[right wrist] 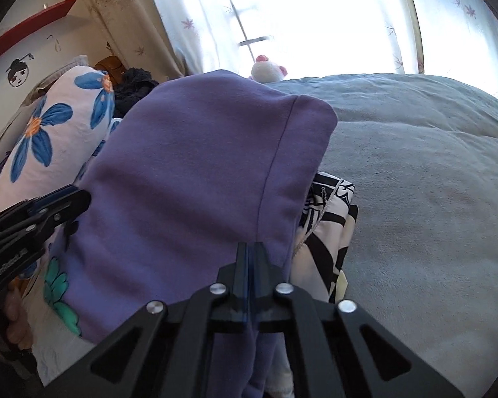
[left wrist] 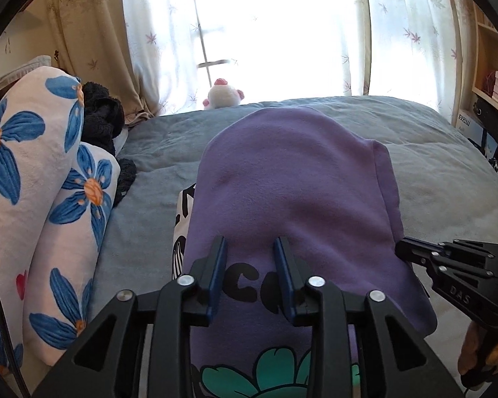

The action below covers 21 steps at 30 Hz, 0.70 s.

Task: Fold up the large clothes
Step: 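Carry the hoodie with both tools and lower it onto the clothes stack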

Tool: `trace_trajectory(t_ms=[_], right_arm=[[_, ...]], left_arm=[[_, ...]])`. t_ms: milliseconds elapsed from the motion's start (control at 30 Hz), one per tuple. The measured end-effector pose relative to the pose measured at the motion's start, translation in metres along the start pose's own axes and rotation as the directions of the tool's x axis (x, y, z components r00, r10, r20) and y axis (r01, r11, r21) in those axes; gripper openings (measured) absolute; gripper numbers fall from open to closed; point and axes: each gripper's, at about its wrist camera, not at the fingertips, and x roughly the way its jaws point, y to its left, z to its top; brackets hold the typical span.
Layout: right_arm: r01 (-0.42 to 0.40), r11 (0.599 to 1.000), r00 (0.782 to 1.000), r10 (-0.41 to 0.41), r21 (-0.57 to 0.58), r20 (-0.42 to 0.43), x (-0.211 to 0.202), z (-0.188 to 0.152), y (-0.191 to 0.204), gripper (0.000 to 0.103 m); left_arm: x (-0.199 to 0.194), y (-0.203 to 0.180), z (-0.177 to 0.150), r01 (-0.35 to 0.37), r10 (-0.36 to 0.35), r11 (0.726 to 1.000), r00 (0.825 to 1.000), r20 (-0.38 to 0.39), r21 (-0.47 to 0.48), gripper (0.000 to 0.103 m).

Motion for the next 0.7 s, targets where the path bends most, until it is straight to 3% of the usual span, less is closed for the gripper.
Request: trace_trajectory(t_ms=[33, 67, 100, 267, 367, 600, 700], right_arm=[[0.003, 1.000, 1.000, -0.003, -0.012, -0.004, 0.000, 0.001, 0.007, 0.003], [0.002, 1.000, 1.000, -0.002, -0.026, -0.011, -0.004, 0.000, 0.011, 0.003], [0.000, 0.999, 1.000, -0.001, -0.042, -0.016, -0.008, -0.002, 0.015, 0.003], [0.008, 0.996, 1.000, -0.010, -0.083, -0.013, -0.030, -0.011, 0.029, 0.009], [0.026, 0.997, 1.000, -0.027, -0.079, -0.016, -0.043, -0.015, 0.032, 0.025], [0.096, 0.993, 0.994, -0.099, -0.064, -0.037, -0.078, -0.026, 0.034, 0.028], [0.130, 0.990, 0.989, -0.133, -0.051, -0.061, -0.094, -0.031, 0.030, 0.035]], left_arm=[[-0.001, -0.002, -0.001, -0.002, 0.002, 1.000, 1.000, -0.007, 0.001, 0.050], [-0.002, -0.004, -0.001, -0.011, 0.011, 1.000, 1.000, -0.016, 0.006, 0.071], [-0.002, -0.007, -0.003, -0.028, 0.028, 1.000, 0.999, -0.020, 0.014, 0.079], [-0.013, -0.022, -0.014, -0.021, 0.022, 0.999, 1.000, -0.022, 0.039, 0.079], [-0.022, -0.030, -0.019, -0.010, 0.011, 0.999, 1.000, -0.026, 0.037, 0.079], [-0.051, -0.050, -0.036, 0.005, -0.004, 1.000, 0.999, -0.052, 0.016, 0.087], [-0.068, -0.056, -0.044, 0.008, -0.008, 1.000, 0.997, -0.071, 0.001, 0.087]])
